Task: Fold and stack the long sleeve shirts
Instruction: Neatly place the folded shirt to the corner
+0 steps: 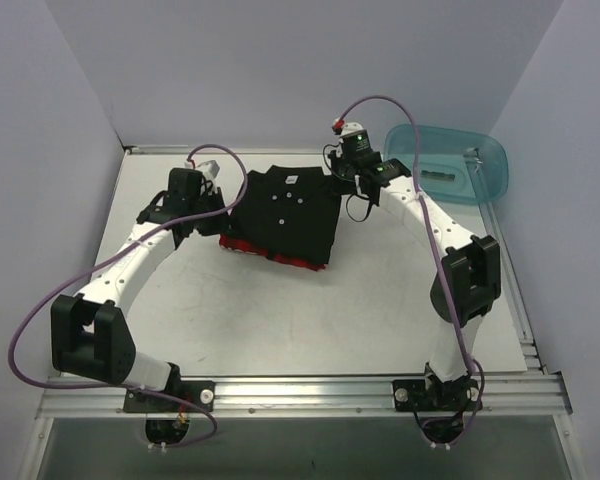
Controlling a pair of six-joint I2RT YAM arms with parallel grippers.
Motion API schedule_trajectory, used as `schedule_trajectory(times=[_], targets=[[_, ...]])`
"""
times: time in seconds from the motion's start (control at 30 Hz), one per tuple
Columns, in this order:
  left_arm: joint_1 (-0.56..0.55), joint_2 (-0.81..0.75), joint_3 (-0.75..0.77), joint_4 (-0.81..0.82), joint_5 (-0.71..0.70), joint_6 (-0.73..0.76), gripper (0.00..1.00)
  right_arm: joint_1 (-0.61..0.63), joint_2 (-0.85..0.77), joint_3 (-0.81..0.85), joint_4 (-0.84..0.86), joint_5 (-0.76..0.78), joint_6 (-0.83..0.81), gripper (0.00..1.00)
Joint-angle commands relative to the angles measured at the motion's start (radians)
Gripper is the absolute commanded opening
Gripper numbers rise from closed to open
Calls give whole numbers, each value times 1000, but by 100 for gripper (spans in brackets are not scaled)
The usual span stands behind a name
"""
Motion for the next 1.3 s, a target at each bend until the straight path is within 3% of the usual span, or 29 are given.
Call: schedule_trajectory(times=[0.0, 0.33, 0.8, 1.03, 1.13, 1.2, 1.27], targets=[[44, -8, -35, 141, -1, 11, 0, -18, 56, 62, 103, -18, -38, 0], [151, 157, -8, 170, 130, -2, 0, -31, 170, 111, 102, -54, -36, 0], [158, 265, -34, 161, 125, -7, 0, -41, 266, 129, 116, -51, -38, 0], [161, 314, -22, 127, 55, -38, 0, -48, 282, 110, 124, -40, -33, 2], [161, 306, -25, 110, 36, -45, 7, -60, 279, 102, 124, -34, -29, 11], [159, 296, -22, 87, 44, -53, 25, -72, 254, 97, 124, -39, -24, 39], [158, 260, -32, 73, 42, -67, 40, -78, 227, 90, 122, -46, -27, 54]])
